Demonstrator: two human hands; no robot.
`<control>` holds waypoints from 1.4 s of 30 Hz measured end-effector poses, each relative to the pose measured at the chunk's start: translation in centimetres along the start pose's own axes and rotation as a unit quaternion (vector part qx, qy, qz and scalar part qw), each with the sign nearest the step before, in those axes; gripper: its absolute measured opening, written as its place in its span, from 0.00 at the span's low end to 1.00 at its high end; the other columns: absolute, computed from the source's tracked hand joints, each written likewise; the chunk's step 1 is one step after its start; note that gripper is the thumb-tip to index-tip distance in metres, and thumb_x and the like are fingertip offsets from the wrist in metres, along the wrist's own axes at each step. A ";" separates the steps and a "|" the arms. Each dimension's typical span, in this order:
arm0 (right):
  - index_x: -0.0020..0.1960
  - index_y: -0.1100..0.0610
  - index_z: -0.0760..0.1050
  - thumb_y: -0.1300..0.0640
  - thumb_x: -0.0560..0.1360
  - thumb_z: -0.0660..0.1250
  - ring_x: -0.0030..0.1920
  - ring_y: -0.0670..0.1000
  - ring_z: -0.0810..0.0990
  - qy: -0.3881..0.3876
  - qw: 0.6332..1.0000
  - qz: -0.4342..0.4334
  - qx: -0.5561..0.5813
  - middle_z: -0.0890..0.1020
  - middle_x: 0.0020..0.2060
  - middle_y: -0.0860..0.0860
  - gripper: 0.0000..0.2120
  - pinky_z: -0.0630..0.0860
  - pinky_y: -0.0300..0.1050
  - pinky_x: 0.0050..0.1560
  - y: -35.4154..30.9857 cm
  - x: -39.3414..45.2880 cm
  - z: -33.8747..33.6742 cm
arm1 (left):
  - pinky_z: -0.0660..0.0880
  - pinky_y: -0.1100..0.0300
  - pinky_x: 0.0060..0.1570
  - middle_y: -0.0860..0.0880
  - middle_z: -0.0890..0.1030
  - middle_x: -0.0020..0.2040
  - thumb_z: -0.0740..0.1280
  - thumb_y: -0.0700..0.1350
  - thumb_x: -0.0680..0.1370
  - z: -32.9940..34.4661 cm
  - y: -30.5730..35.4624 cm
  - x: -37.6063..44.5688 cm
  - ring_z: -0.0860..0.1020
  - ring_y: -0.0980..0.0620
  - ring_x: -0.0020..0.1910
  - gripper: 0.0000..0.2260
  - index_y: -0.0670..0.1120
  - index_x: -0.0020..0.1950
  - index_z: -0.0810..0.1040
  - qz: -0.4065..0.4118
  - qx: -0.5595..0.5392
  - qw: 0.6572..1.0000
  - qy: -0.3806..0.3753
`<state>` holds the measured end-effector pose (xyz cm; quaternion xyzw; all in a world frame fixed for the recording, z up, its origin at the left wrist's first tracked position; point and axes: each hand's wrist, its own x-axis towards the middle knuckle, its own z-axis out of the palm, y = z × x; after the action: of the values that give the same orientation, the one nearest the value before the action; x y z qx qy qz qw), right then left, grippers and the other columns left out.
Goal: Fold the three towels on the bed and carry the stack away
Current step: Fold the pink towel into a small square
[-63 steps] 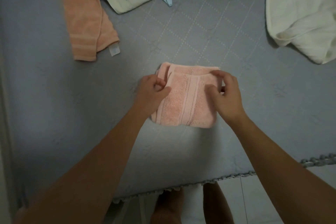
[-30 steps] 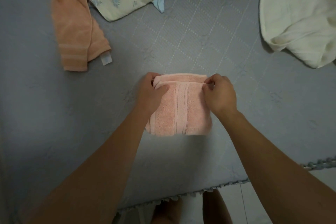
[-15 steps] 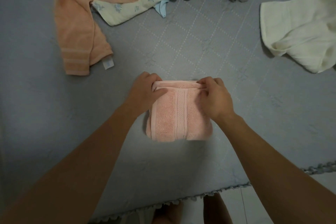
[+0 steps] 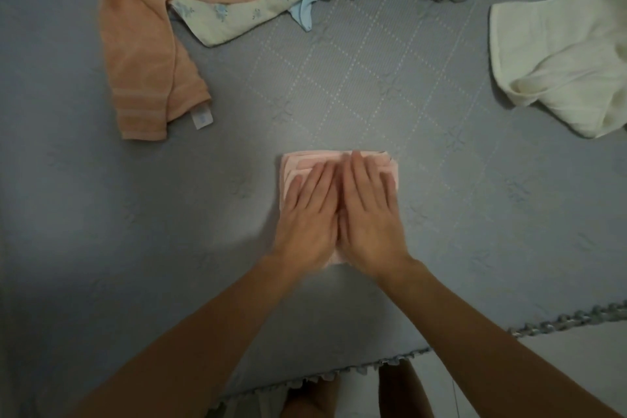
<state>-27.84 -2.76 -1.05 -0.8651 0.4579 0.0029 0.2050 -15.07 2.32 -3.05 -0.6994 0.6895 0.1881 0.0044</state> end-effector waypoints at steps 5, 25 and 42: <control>0.79 0.62 0.49 0.46 0.81 0.50 0.79 0.57 0.46 -0.088 0.991 -0.009 -0.098 0.49 0.79 0.57 0.32 0.44 0.60 0.77 3.8 -1.1 2.5 | 0.49 0.44 0.76 0.46 0.51 0.81 0.49 0.56 0.81 2.3 -3.8 -0.1 0.50 0.47 0.80 0.29 0.46 0.80 0.51 0.022 0.040 0.999 -0.014; 0.61 0.50 0.73 0.49 0.67 0.78 0.50 0.42 0.81 -0.065 0.783 0.364 0.500 0.81 0.53 0.44 0.25 0.79 0.35 0.45 3.7 -7.3 0.4 | 0.76 0.73 0.46 0.60 0.73 0.59 0.81 0.48 0.61 1.5 -2.7 -8.3 0.75 0.71 0.54 0.37 0.62 0.60 0.62 -0.254 -0.552 0.794 -0.003; 0.56 0.55 0.77 0.68 0.73 0.68 0.42 0.43 0.82 -0.076 0.760 0.315 0.563 0.85 0.46 0.48 0.14 0.75 0.31 0.37 5.7 -8.3 -0.2 | 0.69 0.73 0.42 0.58 0.75 0.44 0.74 0.46 0.72 2.6 0.2 -9.5 0.74 0.66 0.41 0.13 0.57 0.46 0.72 -0.326 -0.497 0.791 0.145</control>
<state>-37.19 0.87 -1.24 -0.3974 0.6067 -0.1259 0.6769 -15.70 12.19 -2.86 -0.8077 0.2248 0.3885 -0.3822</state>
